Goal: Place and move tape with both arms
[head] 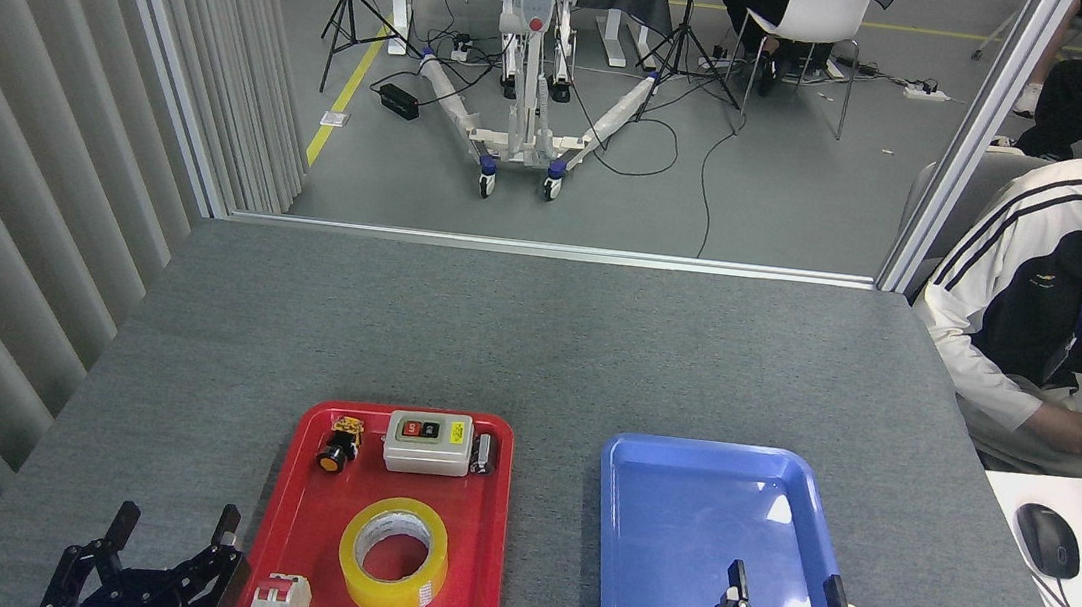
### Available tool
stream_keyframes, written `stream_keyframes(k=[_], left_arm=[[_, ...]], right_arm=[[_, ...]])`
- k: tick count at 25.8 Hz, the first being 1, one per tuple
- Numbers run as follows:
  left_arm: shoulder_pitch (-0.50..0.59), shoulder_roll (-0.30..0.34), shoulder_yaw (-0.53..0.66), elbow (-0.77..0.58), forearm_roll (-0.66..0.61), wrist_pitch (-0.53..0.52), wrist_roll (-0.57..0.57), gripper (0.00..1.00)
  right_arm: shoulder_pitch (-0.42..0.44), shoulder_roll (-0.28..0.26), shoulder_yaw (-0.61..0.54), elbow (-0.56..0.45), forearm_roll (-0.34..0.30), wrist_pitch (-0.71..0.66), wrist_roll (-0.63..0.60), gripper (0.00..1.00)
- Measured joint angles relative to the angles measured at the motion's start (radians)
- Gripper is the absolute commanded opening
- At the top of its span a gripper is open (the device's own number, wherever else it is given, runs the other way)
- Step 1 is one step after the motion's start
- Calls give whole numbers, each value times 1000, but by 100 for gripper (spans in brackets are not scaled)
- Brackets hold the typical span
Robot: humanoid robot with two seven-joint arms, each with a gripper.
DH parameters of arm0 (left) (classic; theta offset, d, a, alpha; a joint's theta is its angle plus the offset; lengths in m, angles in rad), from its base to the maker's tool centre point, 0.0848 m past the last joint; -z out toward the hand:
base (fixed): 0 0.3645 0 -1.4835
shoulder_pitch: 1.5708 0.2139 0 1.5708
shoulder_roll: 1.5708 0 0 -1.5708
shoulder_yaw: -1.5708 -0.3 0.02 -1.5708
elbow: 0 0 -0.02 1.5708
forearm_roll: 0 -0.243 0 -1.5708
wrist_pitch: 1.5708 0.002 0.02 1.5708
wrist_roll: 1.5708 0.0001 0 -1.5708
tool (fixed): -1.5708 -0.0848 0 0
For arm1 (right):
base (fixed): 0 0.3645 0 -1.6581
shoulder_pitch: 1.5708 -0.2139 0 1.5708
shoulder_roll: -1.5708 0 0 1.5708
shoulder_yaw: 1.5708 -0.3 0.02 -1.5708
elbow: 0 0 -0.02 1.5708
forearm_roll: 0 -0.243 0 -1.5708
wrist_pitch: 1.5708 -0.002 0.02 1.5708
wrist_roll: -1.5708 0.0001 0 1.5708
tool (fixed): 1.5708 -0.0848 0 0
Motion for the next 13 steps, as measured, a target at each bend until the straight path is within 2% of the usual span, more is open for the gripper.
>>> stream_keyframes(k=[13], left_arm=[[1, 0, 4, 0, 2, 0, -17, 100]], right_arm=[[0, -2, 0, -1, 0, -5, 0, 100]])
